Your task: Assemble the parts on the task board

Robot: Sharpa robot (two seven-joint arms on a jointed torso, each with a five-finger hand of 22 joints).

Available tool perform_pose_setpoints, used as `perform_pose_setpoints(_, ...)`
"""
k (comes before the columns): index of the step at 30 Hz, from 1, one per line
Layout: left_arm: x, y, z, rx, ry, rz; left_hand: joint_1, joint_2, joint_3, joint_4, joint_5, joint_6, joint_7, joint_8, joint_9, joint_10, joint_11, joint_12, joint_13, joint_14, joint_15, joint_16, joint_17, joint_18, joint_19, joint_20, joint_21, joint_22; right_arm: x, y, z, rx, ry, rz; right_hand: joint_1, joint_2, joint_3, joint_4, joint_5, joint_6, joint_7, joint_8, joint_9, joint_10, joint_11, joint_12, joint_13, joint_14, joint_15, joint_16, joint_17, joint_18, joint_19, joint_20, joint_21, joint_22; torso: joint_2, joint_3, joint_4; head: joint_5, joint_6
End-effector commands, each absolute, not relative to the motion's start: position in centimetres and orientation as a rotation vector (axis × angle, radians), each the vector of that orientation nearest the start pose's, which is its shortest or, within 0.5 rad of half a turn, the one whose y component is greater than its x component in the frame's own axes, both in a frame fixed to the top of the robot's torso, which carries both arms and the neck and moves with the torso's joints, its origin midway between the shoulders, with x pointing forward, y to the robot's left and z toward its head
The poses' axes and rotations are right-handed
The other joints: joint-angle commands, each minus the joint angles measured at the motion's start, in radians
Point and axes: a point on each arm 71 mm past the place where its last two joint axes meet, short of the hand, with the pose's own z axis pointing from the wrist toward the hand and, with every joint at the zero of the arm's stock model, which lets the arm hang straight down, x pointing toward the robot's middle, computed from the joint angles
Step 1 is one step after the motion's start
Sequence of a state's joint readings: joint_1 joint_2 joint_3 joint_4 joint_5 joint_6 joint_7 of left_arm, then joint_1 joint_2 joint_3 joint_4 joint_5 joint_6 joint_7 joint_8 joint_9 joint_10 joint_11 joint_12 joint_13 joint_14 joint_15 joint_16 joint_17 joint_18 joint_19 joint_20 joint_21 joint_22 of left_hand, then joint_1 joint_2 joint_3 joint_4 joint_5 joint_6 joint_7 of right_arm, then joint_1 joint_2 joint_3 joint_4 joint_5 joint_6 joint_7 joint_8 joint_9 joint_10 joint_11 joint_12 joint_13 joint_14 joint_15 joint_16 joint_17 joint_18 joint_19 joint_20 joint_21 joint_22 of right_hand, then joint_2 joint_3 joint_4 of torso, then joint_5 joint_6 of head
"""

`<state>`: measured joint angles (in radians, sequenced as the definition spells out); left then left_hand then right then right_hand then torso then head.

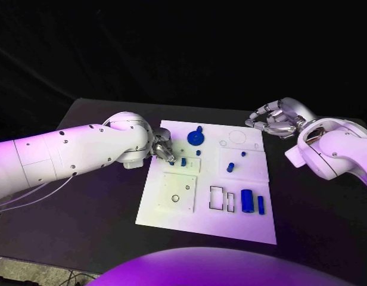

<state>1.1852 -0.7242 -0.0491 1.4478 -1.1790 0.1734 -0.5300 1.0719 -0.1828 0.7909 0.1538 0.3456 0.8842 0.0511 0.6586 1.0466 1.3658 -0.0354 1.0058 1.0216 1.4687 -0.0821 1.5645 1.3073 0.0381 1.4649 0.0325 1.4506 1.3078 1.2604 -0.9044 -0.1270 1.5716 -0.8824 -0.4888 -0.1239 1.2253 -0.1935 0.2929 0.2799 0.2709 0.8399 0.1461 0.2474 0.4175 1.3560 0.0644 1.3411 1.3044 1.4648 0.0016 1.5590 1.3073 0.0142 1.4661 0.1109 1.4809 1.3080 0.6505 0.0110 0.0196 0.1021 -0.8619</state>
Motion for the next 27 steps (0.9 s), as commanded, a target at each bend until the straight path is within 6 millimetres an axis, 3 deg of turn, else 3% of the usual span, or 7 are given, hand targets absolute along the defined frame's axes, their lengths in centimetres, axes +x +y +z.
perform_pose_setpoints(1,47.71,17.78,-25.07,-0.034,2.419,-0.336,-0.025,-0.01,0.114,-0.121,0.0,0.022,-0.02,-0.001,-0.003,0.008,-0.001,0.007,0.0,0.102,-0.007,0.006,0.263,-0.008,0.036,-0.007,0.005,0.207,48.09,-23.2,-18.71,0.471,1.716,0.788,-0.006,-0.002,0.005,0.003,0.004,-0.009,0.0,0.007,0.001,-0.005,0.001,-0.002,0.001,0.097,-0.005,-0.004,0.228,0.011,0.047,-0.007,-0.003,0.217,-0.001,0.0004,0.0001,-0.001,-0.003)
perform_pose_setpoints(6,47.74,17.71,-25.22,-0.033,2.432,-0.324,-0.055,-0.017,0.094,-0.113,0.005,0.025,-0.026,0.0,-0.007,0.013,-0.004,0.007,-0.002,0.102,-0.01,0.006,0.263,-0.008,0.036,-0.009,0.005,0.208,48.1,-23.22,-18.73,0.472,1.719,0.788,-0.006,-0.002,0.005,0.003,0.004,-0.009,0.0,0.007,0.001,-0.005,0.001,-0.002,0.001,0.097,-0.005,-0.004,0.228,0.011,0.047,-0.007,-0.003,0.217,0.0,0.0011,-0.001,0.0,-0.005)
perform_pose_setpoints(10,47.76,17.7,-25.3,-0.037,2.438,-0.32,-0.086,-0.022,0.079,-0.107,0.03,0.03,-0.03,0.004,-0.01,0.014,-0.007,0.007,-0.003,0.102,-0.014,0.006,0.263,-0.009,0.038,-0.013,0.007,0.21,48.11,-23.2,-18.74,0.474,1.72,0.79,-0.006,-0.002,0.005,0.003,0.004,-0.009,0.0,0.007,0.001,-0.005,0.001,-0.002,0.001,0.097,-0.005,-0.004,0.228,0.011,0.047,-0.007,-0.003,0.217,0.0,0.0007,-0.0015,-0.001,-0.004)
perform_pose_setpoints(14,47.82,17.72,-25.34,-0.04,2.441,-0.315,-0.106,-0.027,0.068,-0.101,0.028,0.032,-0.032,0.005,-0.012,0.014,-0.008,0.006,-0.005,0.102,-0.015,0.006,0.263,-0.009,0.038,-0.014,0.006,0.21,48.12,-23.19,-18.74,0.475,1.72,0.791,-0.007,-0.002,0.006,0.003,0.005,-0.008,0.0,0.007,0.002,-0.006,0.001,-0.003,-0.001,0.096,-0.006,-0.004,0.226,0.011,0.046,-0.007,-0.004,0.216,-0.001,0.0008,-0.001,-0.001,-0.005)
perform_pose_setpoints(18,47.88,17.79,-25.38,-0.045,2.442,-0.308,-0.13,-0.031,0.055,-0.093,0.0,0.035,-0.034,0.005,-0.017,0.013,-0.01,0.005,-0.006,0.102,-0.017,0.006,0.263,-0.009,0.038,-0.016,0.005,0.211,48.13,-23.2,-18.74,0.475,1.718,0.791,-0.007,-0.002,0.006,0.003,0.005,-0.008,0.0,0.007,0.002,-0.006,0.001,-0.003,-0.001,0.096,-0.006,-0.004,0.226,0.011,0.046,-0.007,-0.004,0.216,-0.001,0.0007,-0.0009,-0.001,-0.006)
perform_pose_setpoints(27,48.03,18.03,-25.48,-0.052,2.445,-0.287,-0.18,-0.051,0.016,-0.065,-0.101,0.042,-0.034,0.0,-0.034,0.006,-0.01,0.003,-0.011,0.102,-0.019,0.006,0.263,-0.008,0.037,-0.019,0.0,0.211,48.15,-23.22,-18.73,0.476,1.716,0.79,-0.007,-0.002,0.006,0.003,0.005,-0.008,0.0,0.007,0.002,-0.006,0.001,-0.003,-0.001,0.096,-0.006,-0.004,0.226,0.011,0.046,-0.007,-0.004,0.216,-0.001,0.0005,-0.0009,-0.002,-0.007)
